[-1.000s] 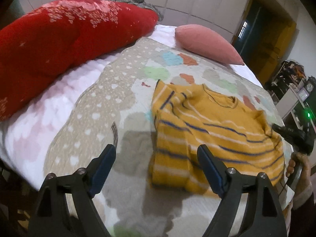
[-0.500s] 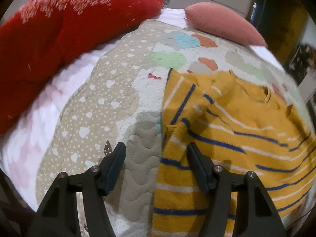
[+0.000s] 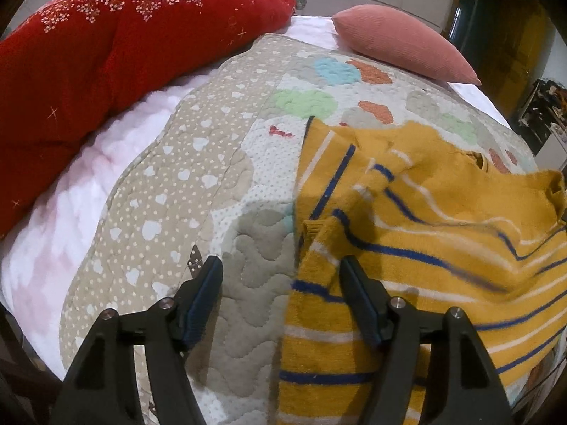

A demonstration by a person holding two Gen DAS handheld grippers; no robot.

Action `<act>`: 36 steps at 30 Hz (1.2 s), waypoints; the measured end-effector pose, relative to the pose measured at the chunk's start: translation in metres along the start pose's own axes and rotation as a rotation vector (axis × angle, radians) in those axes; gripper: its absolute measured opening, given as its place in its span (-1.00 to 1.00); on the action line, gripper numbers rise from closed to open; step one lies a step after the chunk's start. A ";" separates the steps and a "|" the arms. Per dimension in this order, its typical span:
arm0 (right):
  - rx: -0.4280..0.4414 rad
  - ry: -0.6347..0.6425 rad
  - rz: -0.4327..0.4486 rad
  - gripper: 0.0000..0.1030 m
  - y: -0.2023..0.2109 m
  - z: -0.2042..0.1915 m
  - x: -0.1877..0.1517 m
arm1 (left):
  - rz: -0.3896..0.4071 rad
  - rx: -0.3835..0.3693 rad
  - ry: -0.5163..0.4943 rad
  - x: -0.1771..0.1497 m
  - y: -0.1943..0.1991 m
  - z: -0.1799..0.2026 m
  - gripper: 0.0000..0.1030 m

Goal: Fold small clothes

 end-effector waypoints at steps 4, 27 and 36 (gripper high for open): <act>-0.171 -0.029 -0.089 -0.85 -0.029 0.036 -0.008 | -0.001 0.010 0.019 -0.001 0.000 -0.001 0.38; -0.068 0.181 0.033 0.05 0.041 -0.056 -0.073 | 0.381 0.050 0.072 -0.057 0.182 0.001 0.93; -0.074 0.040 -0.025 0.03 0.011 -0.006 -0.096 | 0.275 -0.046 0.085 -0.076 0.167 0.014 0.96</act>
Point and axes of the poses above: each gripper's, at about its wrist camera, not at the fingertips, and y roughly against the way its jaws point, z to its right, x to its top, the point moved 9 cm from there along -y, roughly the way its jaws point, and after that the axes turned 10 degrees about -z, right-handed, at the moved point
